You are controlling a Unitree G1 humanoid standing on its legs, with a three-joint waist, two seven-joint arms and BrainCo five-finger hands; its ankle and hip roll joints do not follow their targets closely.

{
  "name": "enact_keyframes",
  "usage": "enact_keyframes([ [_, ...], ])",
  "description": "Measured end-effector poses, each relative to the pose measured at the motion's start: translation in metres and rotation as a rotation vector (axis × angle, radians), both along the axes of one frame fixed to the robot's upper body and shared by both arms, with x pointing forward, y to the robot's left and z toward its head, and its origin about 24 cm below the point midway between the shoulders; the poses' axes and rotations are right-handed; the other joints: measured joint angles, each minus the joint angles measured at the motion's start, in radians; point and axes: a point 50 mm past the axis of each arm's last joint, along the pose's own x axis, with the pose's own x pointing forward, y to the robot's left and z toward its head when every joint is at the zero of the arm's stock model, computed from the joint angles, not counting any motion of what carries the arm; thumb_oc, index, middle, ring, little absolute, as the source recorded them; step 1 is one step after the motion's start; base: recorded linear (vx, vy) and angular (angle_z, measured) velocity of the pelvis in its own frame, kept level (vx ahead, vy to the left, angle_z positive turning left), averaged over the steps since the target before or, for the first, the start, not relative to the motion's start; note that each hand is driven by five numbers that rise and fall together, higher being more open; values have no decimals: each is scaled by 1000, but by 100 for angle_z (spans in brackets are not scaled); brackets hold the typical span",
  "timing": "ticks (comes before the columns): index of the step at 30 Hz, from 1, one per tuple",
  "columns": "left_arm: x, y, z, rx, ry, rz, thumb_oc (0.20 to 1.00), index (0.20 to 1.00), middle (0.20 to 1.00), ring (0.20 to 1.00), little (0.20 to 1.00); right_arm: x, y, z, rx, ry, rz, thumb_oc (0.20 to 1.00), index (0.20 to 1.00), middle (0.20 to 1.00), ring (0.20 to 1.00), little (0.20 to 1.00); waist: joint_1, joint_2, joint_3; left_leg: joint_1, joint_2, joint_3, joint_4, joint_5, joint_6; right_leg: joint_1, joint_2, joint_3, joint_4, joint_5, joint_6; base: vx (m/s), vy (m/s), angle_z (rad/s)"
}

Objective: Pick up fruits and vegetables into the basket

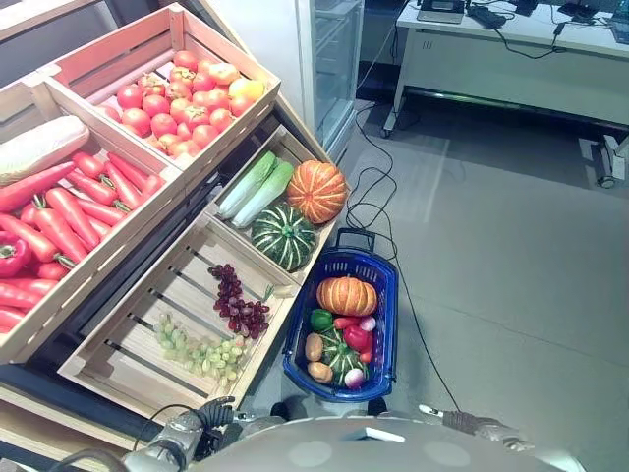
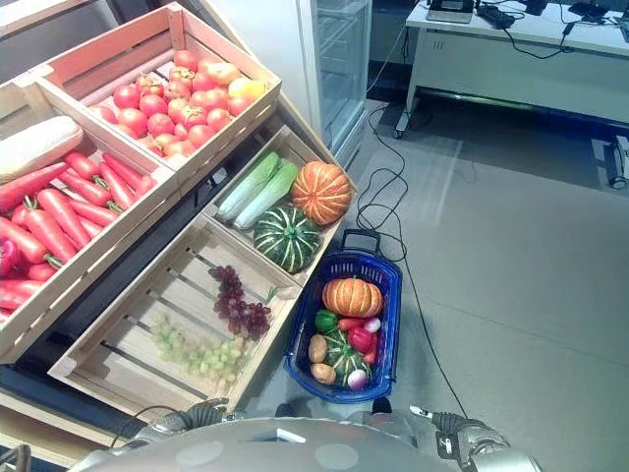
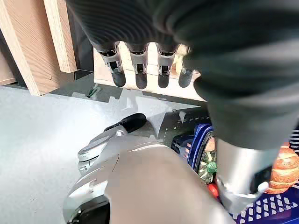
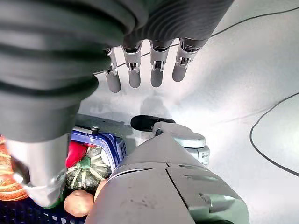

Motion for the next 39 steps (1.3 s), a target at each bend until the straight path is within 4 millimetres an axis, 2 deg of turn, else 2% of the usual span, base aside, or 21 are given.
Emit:
enact_keyframes([
  [39,2,3,0,49,-10,22,1000,1000,1000,1000,1000,0,-1,0,-11,3,-3,1000,1000,1000,1000,1000,1,-2,24,4,0,0,0,-1,0,5,1,0,0,0,0,-2,3,0],
])
